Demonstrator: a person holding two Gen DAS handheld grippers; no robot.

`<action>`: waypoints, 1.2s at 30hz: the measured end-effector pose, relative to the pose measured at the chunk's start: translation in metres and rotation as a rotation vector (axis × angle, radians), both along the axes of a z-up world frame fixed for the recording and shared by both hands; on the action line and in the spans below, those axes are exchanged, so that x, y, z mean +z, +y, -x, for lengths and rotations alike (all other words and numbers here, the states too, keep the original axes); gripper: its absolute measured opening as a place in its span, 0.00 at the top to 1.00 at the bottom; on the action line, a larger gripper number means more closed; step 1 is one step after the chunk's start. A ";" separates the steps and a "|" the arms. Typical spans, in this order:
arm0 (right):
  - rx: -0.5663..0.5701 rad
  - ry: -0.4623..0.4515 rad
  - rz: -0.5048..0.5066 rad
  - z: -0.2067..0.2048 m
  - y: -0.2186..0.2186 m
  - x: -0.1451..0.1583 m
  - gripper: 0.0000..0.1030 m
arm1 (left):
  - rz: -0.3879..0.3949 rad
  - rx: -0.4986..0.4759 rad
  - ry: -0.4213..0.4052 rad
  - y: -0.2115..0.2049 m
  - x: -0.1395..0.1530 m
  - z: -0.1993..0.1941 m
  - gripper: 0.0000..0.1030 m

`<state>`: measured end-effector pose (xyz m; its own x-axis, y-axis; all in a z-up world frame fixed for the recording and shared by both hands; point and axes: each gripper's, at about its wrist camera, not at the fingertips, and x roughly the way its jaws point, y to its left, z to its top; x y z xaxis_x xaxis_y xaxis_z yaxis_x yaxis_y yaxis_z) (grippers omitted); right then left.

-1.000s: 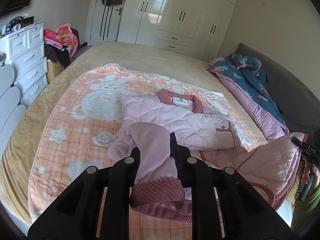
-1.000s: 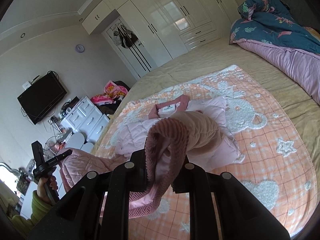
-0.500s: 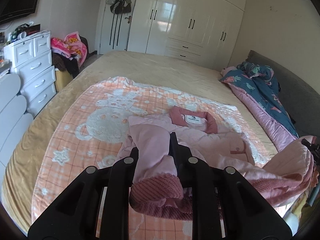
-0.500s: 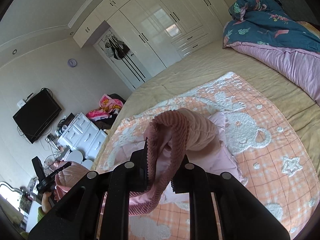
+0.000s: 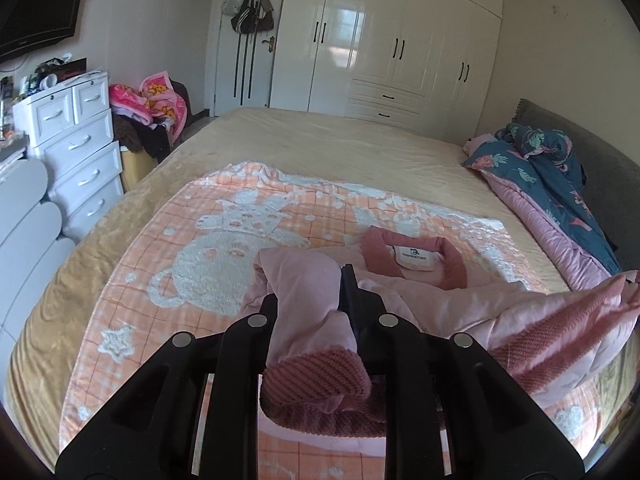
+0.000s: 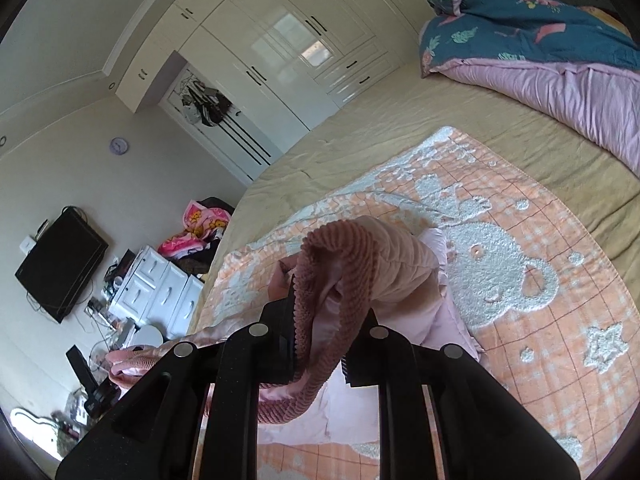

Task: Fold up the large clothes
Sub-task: 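Lift the hem with both tools and fold it toward the collar, then lower the hem onto the collar and open both tools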

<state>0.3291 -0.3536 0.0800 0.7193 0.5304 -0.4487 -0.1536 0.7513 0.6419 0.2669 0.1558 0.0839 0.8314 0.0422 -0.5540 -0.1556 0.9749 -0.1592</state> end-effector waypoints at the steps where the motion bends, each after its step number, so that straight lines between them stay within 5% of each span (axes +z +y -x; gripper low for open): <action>1: -0.008 0.012 -0.006 -0.007 -0.001 -0.004 0.85 | -0.003 0.002 0.001 -0.001 -0.001 -0.004 0.87; 10: -0.014 0.077 -0.098 -0.045 -0.007 -0.030 0.79 | -0.017 0.019 0.019 0.000 -0.013 -0.034 0.87; 17: 0.013 0.063 -0.195 -0.059 -0.012 -0.040 0.56 | -0.016 0.021 0.033 0.000 -0.022 -0.051 0.87; 21: 0.008 0.015 -0.204 -0.056 -0.012 -0.036 0.34 | -0.014 0.020 0.036 -0.001 -0.025 -0.058 0.87; 24: 0.004 -0.036 -0.110 -0.048 -0.003 -0.031 0.24 | -0.018 0.014 0.041 -0.003 -0.026 -0.065 0.87; 31: 0.024 -0.035 0.335 -0.028 0.059 -0.063 0.20 | -0.037 0.014 0.057 -0.011 -0.034 -0.079 0.85; 36: 0.041 0.018 0.426 -0.030 0.086 -0.102 0.19 | -0.028 0.020 0.059 -0.013 -0.036 -0.082 0.84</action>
